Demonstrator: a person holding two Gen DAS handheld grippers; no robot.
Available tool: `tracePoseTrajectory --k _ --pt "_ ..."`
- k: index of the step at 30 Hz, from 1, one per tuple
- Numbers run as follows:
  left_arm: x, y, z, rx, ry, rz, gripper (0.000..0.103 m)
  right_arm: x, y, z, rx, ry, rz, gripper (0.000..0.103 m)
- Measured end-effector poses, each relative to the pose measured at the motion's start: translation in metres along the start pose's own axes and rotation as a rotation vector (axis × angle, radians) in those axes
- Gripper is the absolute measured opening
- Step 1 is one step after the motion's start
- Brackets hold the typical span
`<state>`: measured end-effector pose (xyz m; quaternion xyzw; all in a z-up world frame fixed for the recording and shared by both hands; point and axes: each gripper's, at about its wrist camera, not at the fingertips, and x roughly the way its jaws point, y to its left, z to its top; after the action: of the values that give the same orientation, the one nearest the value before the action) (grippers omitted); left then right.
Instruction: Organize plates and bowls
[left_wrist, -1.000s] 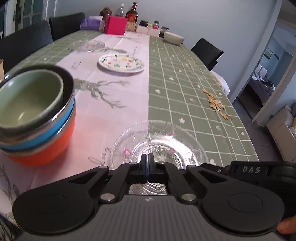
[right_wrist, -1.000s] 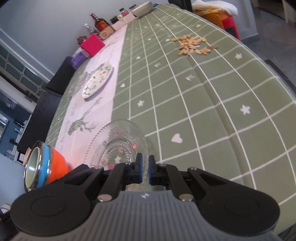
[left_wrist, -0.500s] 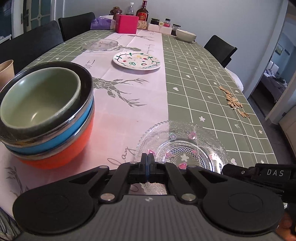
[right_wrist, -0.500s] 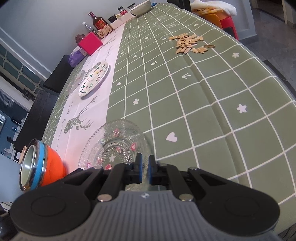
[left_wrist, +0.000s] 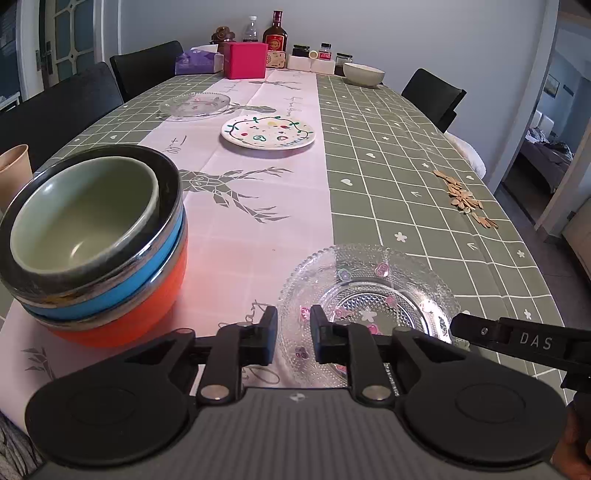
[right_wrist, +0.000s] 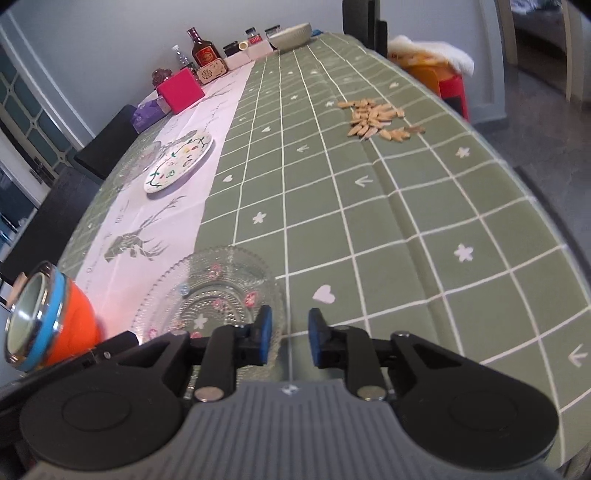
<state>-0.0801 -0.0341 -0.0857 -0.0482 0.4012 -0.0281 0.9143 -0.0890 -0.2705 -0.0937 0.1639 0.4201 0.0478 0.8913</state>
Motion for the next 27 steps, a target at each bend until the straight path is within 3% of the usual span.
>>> tracePoseTrajectory --k 6,8,12,18,21,23,27 --pt "-0.003 -0.001 0.001 0.004 -0.016 -0.002 0.040 -0.002 0.003 -0.002 -0.038 -0.042 -0.053 0.033" --pt "-0.006 -0.001 0.002 0.002 -0.029 -0.001 0.049 -0.004 0.003 0.000 -0.042 -0.058 -0.069 0.044" --pt "-0.015 -0.002 0.007 0.018 -0.056 -0.025 0.064 -0.009 0.000 0.006 -0.004 -0.085 -0.030 0.052" --pt "-0.053 -0.004 0.026 0.038 -0.152 -0.047 0.065 -0.022 0.007 0.019 0.018 -0.130 0.051 0.058" --pt "-0.083 0.006 0.046 0.011 -0.185 -0.048 0.065 -0.044 0.028 0.026 -0.034 -0.210 0.023 0.059" --pt "-0.104 0.010 0.061 0.038 -0.204 -0.016 0.065 -0.059 0.049 0.036 -0.102 -0.240 0.022 0.059" --pt "-0.146 0.025 0.088 0.069 -0.310 0.048 0.065 -0.087 0.078 0.061 -0.084 -0.299 0.117 0.059"
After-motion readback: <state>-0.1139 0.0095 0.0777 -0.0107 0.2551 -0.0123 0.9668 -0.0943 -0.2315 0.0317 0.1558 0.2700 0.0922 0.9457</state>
